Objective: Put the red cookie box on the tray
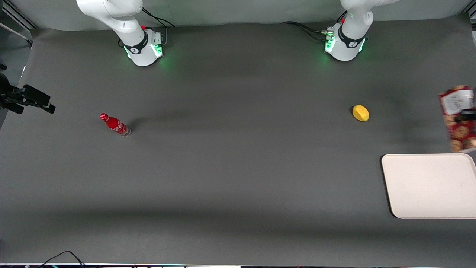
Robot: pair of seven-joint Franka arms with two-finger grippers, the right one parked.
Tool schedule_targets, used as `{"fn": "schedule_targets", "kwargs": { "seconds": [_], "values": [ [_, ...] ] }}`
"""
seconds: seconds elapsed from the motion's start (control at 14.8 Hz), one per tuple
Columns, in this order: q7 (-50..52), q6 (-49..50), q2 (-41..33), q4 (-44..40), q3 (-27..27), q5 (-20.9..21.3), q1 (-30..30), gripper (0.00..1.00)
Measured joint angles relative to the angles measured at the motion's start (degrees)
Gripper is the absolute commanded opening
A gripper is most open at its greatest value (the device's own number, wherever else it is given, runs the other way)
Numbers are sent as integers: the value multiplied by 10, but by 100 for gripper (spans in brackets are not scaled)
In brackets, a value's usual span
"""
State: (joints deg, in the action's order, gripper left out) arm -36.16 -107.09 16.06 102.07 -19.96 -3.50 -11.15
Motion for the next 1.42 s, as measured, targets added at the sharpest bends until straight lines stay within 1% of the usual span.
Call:
{"fn": "schedule_targets", "kwargs": {
  "seconds": [0.14, 0.2, 0.27, 0.41, 0.54, 0.68, 0.74, 0.81, 0.95, 1.15, 1.22, 1.42],
  "values": [
    [15, 52, 21, -110, 2, 0, 5, 0],
    [21, 63, 44, -157, 4, 0, 6, 0],
    [24, 64, 77, -201, 6, -1, 7, 0],
    [24, 60, 169, -297, 7, 0, 7, 0],
    [25, 20, 271, -376, 4, 0, 3, 0],
    [25, -46, 353, -410, -2, 0, -7, 0],
    [23, -74, 386, -419, -4, -1, -16, 33],
    [21, -96, 413, -426, -5, -1, -26, 98],
    [18, -119, 445, -436, -5, -5, -43, 100],
    [13, -107, 449, -453, -6, -21, -49, 100],
    [13, -81, 447, -465, -6, -22, -47, 100],
    [14, 43, 420, -510, -9, -22, -27, 100]
  ]
}}
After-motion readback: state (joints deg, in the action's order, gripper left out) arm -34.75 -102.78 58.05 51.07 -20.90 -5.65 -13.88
